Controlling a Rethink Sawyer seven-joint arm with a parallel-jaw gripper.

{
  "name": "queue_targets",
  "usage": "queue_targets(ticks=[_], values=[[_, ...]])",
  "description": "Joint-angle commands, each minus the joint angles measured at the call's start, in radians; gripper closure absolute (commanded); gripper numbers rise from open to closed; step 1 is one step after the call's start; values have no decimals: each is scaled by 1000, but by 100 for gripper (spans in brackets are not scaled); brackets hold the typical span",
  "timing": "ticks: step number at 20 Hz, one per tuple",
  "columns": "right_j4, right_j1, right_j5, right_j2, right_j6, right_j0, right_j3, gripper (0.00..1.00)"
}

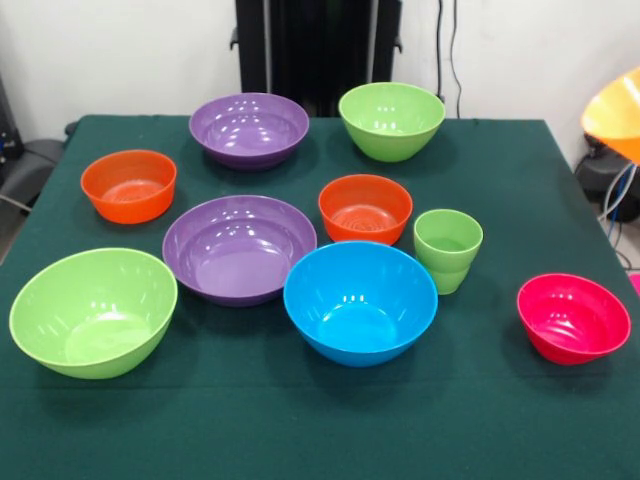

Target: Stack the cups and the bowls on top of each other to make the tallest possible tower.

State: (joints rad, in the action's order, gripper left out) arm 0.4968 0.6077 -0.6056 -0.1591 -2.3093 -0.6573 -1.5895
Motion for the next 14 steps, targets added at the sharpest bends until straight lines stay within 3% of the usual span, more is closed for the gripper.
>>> queue_targets(ticks=[1,6,14], values=[[28,-67,-43,45,-266,-12,122,100],[24,-150,60,44,-282,-27,147,100],[3,-182,132,57,-226,8,114,100]])
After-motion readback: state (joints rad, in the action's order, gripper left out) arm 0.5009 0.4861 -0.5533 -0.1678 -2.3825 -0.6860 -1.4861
